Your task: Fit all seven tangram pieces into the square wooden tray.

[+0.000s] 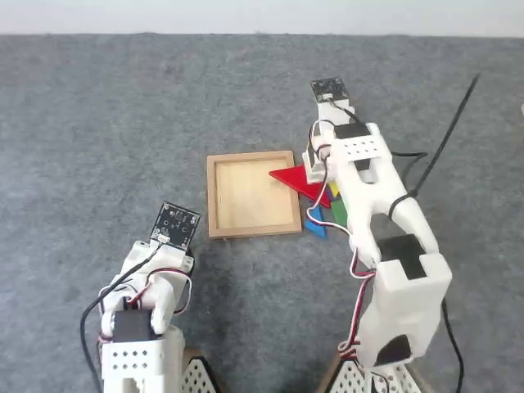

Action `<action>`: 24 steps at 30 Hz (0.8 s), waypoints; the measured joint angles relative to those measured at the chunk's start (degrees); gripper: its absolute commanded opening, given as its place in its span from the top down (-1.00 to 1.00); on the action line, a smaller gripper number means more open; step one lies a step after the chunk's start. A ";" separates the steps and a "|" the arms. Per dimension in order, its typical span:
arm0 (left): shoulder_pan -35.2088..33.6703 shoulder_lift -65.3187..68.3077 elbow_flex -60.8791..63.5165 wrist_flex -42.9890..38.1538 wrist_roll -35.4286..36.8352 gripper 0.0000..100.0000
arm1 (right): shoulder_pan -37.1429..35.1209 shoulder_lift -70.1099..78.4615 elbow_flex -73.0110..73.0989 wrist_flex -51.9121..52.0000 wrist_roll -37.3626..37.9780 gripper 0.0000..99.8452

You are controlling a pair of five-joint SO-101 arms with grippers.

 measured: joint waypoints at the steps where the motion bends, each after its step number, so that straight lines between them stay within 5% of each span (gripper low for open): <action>1: 0.00 0.00 0.00 0.00 0.00 0.76 | 0.00 0.00 0.00 0.00 0.00 0.73; 10: 0.00 0.00 0.00 0.00 0.00 0.76 | -0.35 0.00 0.09 -1.05 0.26 0.73; 24: 0.00 0.00 0.00 0.00 0.00 0.76 | -10.99 0.09 0.79 -2.29 0.70 0.73</action>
